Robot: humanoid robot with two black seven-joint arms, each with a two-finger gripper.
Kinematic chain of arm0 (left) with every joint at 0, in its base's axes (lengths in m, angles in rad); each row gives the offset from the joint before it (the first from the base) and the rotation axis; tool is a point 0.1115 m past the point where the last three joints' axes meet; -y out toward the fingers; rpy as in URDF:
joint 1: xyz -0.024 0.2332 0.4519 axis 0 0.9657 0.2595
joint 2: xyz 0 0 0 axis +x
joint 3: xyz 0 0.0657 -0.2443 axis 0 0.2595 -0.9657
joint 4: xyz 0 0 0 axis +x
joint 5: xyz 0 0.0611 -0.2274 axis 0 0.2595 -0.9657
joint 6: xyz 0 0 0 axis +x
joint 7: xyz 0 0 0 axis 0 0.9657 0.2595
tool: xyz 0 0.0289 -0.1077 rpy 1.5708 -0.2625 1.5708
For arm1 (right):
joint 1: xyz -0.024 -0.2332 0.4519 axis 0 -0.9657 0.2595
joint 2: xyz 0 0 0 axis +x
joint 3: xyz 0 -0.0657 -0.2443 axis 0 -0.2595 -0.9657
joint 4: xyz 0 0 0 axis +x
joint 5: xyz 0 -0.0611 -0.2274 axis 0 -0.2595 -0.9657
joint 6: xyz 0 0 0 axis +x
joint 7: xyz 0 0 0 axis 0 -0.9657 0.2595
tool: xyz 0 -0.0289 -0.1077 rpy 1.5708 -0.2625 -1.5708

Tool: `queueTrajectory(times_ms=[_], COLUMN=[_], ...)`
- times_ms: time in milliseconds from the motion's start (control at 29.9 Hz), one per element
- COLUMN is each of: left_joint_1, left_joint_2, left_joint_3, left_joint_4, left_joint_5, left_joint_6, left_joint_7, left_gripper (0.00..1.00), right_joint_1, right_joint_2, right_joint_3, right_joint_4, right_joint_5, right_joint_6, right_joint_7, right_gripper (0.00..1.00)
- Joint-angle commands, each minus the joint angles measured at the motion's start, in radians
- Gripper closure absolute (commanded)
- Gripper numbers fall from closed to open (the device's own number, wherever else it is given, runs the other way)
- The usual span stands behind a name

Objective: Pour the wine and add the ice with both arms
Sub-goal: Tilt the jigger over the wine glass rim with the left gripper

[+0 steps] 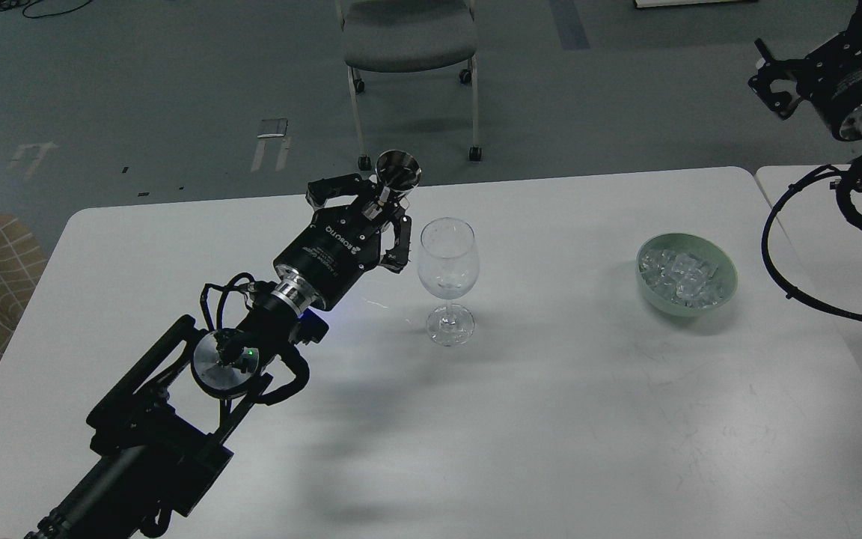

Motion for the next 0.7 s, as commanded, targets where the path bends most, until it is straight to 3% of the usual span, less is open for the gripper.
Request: queueTrajectory(times_ms=[0, 134, 468, 668], left_joint_1=[-0.012, -0.012, -0.03, -0.058], left_joint_2=[0.006, 0.008, -0.001, 0.005], left_joint_3=[0.0, 0.003, 0.005, 0.025], left_joint_4=[0.001, -0.001, -0.001, -0.001], left_joint_5=[0.008, 0.066, 0.098, 0.113], left_joint_6=[0.002, 0.012, 0.057, 0.078], left_joint_7=[0.004, 0.031, 0.04, 0.067], left_gripper=[1.0, 1.0, 1.0, 1.0], right_joint_1=[-0.001, -0.001, -0.001, -0.002], right_joint_2=[0.0, 0.0, -0.001, -0.021], right_joint_3=[0.0, 0.002, 0.0, 0.0], right_joint_4=[0.001, 0.002, 0.001, 0.002], right_joint_5=[0.0, 0.0, 0.0, 0.0], right_joint_6=[0.0, 0.0, 0.002, 0.002], right_joint_7=[0.0, 0.0, 0.0, 0.0], right_gripper=[0.0, 0.0, 0.0, 0.0])
